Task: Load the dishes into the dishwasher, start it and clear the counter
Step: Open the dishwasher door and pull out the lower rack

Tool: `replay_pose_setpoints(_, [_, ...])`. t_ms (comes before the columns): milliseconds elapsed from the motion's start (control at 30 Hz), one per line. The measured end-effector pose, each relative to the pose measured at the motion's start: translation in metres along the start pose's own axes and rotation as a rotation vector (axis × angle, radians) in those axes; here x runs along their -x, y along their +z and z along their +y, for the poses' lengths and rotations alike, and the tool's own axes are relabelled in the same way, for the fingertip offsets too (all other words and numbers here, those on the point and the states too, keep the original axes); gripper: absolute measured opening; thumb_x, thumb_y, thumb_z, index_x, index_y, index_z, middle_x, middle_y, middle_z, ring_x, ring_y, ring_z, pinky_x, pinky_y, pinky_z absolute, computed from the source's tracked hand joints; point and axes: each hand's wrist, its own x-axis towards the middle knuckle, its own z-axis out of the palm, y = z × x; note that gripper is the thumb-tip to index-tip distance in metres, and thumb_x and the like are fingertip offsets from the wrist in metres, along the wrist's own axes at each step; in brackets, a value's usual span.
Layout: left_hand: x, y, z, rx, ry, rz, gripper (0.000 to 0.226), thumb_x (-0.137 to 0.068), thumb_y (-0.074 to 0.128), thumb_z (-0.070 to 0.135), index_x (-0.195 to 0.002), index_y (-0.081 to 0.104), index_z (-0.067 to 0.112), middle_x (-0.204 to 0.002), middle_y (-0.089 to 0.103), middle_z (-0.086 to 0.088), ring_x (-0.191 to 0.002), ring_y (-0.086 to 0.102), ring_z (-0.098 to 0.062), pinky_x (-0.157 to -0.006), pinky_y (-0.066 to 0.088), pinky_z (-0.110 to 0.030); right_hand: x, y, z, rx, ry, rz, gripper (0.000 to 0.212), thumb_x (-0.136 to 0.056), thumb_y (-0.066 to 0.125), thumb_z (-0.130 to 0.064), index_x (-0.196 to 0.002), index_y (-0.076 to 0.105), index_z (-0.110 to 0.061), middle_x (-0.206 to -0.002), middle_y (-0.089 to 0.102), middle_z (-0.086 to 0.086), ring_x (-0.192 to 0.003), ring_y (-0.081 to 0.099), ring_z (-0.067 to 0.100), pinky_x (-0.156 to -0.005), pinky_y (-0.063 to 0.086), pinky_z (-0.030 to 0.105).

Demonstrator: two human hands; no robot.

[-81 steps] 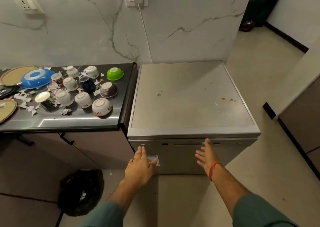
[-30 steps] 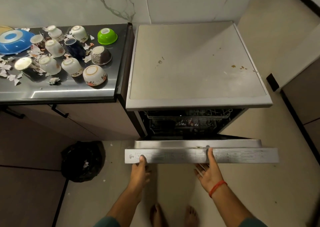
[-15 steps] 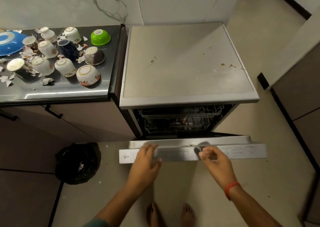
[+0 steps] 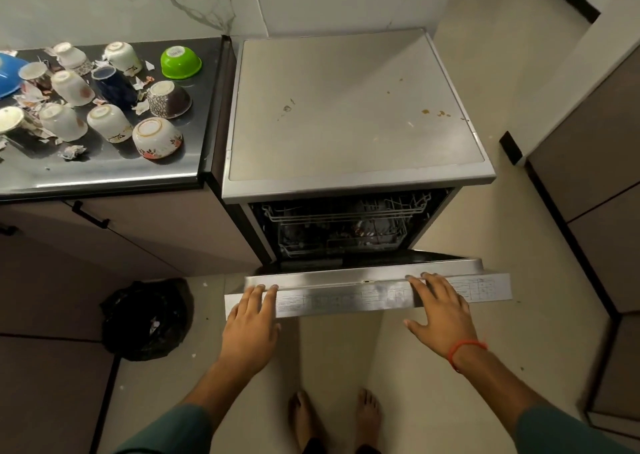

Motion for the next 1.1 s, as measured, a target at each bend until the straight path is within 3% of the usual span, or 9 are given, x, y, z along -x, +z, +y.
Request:
replay_pose_setpoints(333, [0.05,0.036,0.013,0.083,-0.085,-0.063,0.084,-0.096,0.061,0.033,-0.164,0.011,0.025,-0.171,0.01,-0.005,-0.159,0.003,-0.026,-0.125,0.017,-0.045,0.042,0.049,0.001,-0.059,0.062,0.078,0.08,-0.072,0.083,-0.038,-0.144,0.05,-0.025,-0.15,0.046,0.009,-0.144,0.035,0.034,-0.109,0.041,0.052])
replay_pose_setpoints(533, [0.074,0.063,0.012,0.089,-0.093,-0.105,0.087,-0.096,0.06,0.034,-0.164,0.007,0.025,-0.172,-0.001,-0.005,-0.158,-0.006,-0.025,-0.124,0.018,-0.041,0.067,0.08,0.009,-0.026,0.069,0.044,0.085,-0.075,0.081,-0.039,-0.149,0.042,-0.025,-0.155,0.038,0.009,-0.147,0.031,0.035,-0.11,0.043,0.051])
replay_pose_setpoints(700, [0.087,0.086,0.013,0.014,-0.087,-0.152,0.1,-0.095,0.06,0.04,-0.162,-0.012,0.021,-0.166,-0.029,-0.007,-0.153,-0.024,-0.028,-0.124,0.017,-0.043,0.079,0.101,0.016,0.034,0.069,0.038,0.086,-0.073,0.083,-0.039,-0.148,0.045,-0.021,-0.153,0.038,0.014,-0.145,0.033,0.039,-0.106,0.046,0.054])
replay_pose_setpoints(800, [0.095,0.107,0.01,-0.07,-0.097,-0.172,0.114,-0.09,0.066,0.038,-0.157,-0.023,0.015,-0.158,-0.044,-0.01,-0.149,-0.035,-0.032,-0.122,0.022,-0.048,0.088,0.114,0.018,0.103,0.048,0.023,0.096,-0.073,0.081,-0.043,-0.155,0.035,-0.022,-0.16,0.029,0.016,-0.149,0.023,0.041,-0.108,0.042,0.057])
replay_pose_setpoints(900, [0.104,0.125,0.013,-0.134,-0.126,-0.14,0.119,-0.081,0.073,0.041,-0.16,-0.011,0.01,-0.166,-0.029,-0.016,-0.151,-0.031,-0.034,-0.115,0.037,-0.049,0.097,0.131,0.018,0.146,0.061,-0.026,0.106,-0.074,0.079,-0.049,-0.159,0.022,-0.023,-0.165,0.015,0.017,-0.152,0.01,0.043,-0.113,0.034,0.06])
replay_pose_setpoints(1000, [0.116,0.143,0.016,-0.156,-0.141,-0.184,0.116,-0.084,0.072,0.043,-0.16,-0.008,0.007,-0.164,-0.03,-0.019,-0.15,-0.031,-0.036,-0.116,0.034,-0.05,0.107,0.149,0.017,0.157,0.086,-0.074,0.111,-0.073,0.079,-0.053,-0.16,0.017,-0.022,-0.166,0.008,0.019,-0.152,0.005,0.046,-0.112,0.031,0.062])
replay_pose_setpoints(1100, [0.128,0.155,0.014,-0.147,-0.153,-0.211,0.121,-0.073,0.082,0.045,-0.161,0.009,0.005,-0.169,-0.011,-0.021,-0.155,-0.013,-0.038,-0.109,0.043,-0.05,0.119,0.164,0.017,0.157,0.102,-0.124,0.112,-0.074,0.077,-0.054,-0.161,0.014,-0.023,-0.167,0.002,0.019,-0.152,0.001,0.047,-0.112,0.032,0.063])
